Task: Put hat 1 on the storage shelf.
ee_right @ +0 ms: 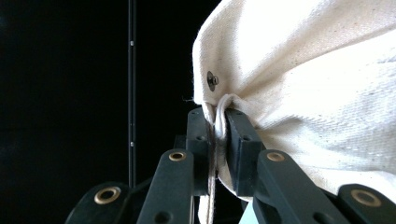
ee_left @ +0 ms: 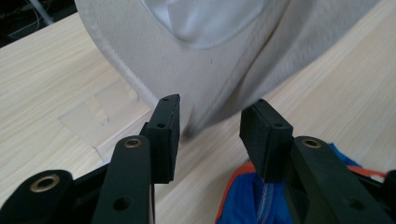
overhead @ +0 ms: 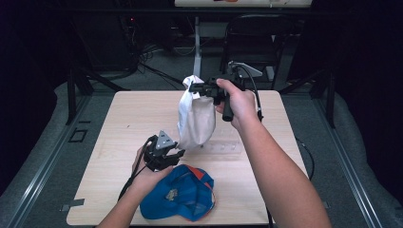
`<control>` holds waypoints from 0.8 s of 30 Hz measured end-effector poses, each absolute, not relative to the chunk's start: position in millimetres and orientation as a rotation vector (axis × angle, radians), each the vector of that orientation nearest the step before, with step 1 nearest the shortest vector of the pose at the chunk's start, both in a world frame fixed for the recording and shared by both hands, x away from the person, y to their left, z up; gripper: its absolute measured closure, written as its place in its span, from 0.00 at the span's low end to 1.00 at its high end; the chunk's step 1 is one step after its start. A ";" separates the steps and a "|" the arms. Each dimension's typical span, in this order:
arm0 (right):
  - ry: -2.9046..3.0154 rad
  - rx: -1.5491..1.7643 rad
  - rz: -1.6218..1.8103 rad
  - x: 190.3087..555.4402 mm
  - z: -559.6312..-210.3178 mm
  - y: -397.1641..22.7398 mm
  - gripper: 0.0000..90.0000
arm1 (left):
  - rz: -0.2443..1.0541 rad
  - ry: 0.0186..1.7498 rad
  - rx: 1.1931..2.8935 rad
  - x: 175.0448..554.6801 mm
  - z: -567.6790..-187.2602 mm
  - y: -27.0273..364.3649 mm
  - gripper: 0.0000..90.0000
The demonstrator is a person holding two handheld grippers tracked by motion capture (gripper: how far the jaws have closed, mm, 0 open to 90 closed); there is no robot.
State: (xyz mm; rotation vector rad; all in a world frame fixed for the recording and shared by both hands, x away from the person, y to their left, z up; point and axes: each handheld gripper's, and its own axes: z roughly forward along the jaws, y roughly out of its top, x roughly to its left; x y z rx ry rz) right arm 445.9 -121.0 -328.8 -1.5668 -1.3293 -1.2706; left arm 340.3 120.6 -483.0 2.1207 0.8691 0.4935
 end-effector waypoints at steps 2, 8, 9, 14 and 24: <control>-1.335 -1.564 -1.270 444.8 -327.2 -119.4 0.90 | 0.487 0.879 2.116 341.2 -481.0 118.9 0.64; -1.351 -1.566 -1.277 442.7 -322.1 -115.5 0.89 | 0.484 0.896 2.131 345.4 -476.7 115.0 0.71; -1.352 -1.561 -1.288 442.4 -322.7 -114.7 0.89 | 0.474 0.899 2.128 346.6 -476.2 116.3 0.76; -1.355 -1.559 -1.284 442.2 -324.1 -111.9 0.89 | 0.448 0.896 2.109 350.5 -477.7 123.0 0.86; -1.373 -1.546 -1.273 440.3 -326.3 -104.5 0.89 | 0.335 0.914 1.972 358.8 -484.4 149.7 0.89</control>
